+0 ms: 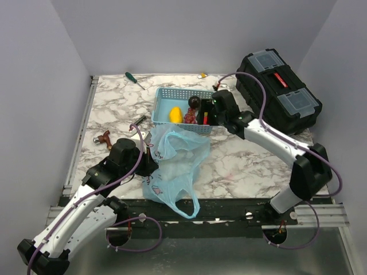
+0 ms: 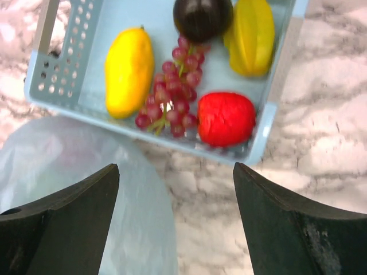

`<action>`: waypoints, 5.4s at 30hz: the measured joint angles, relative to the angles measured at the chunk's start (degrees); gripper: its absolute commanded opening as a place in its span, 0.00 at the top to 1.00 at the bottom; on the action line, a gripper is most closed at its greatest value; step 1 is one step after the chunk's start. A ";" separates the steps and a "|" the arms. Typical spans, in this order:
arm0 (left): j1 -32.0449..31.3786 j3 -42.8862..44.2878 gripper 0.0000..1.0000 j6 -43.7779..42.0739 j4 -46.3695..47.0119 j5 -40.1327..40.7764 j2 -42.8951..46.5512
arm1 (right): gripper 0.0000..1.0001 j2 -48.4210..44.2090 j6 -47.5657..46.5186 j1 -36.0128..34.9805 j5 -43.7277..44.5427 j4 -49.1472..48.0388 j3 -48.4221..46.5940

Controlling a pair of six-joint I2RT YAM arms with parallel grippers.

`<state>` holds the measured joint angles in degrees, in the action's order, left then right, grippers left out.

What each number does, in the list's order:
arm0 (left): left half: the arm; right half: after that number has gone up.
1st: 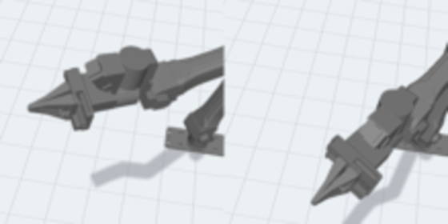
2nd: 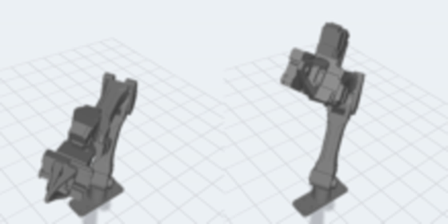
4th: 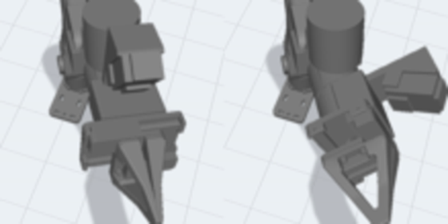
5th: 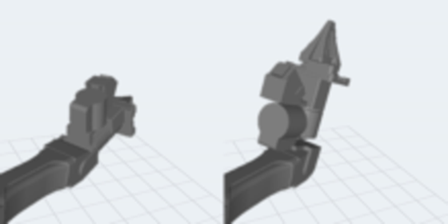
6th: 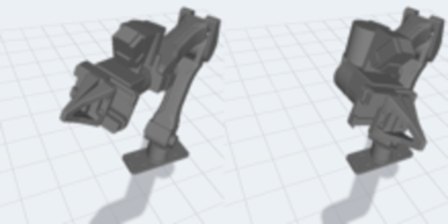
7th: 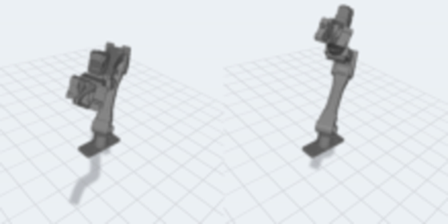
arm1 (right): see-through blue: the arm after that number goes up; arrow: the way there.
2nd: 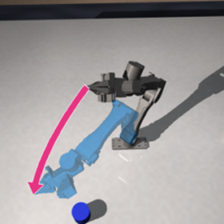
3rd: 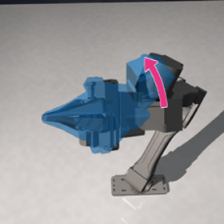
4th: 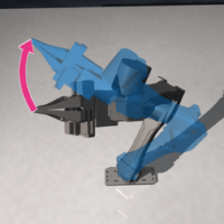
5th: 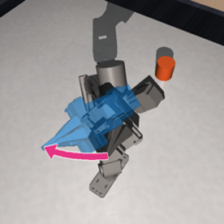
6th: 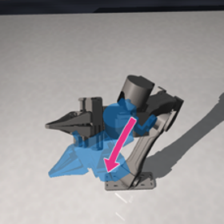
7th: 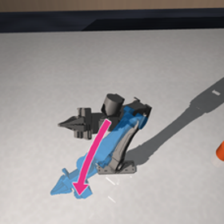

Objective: Take the fake fruits out of the plastic bag
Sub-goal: Place the fake fruit in the bin, then take out the fake fruit from the plastic bag, then place the fake fruit in the bin.

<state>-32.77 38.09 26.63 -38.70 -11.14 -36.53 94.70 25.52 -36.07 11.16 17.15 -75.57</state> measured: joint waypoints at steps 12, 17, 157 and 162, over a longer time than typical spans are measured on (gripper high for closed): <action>0.00 0.00 1.00 0.00 0.02 0.00 0.00 | 0.17 -27.63 5.75 -1.86 -10.58 -2.40 28.17; 0.00 0.00 1.00 0.00 0.02 0.00 -0.13 | 0.18 -32.96 7.85 -9.18 -13.84 -6.49 30.42; -0.37 8.57 1.00 7.74 -21.31 16.48 -2.36 | 0.79 -3.39 2.14 -6.32 10.14 -22.51 6.16; -0.57 8.07 1.00 7.48 -20.41 16.26 -0.44 | 0.79 9.18 4.81 0.15 8.63 -21.03 -2.71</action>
<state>-33.34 46.15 34.11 -59.11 5.13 -36.97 103.88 30.33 -35.92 19.79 -3.88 -78.28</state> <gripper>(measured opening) 0.002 0.736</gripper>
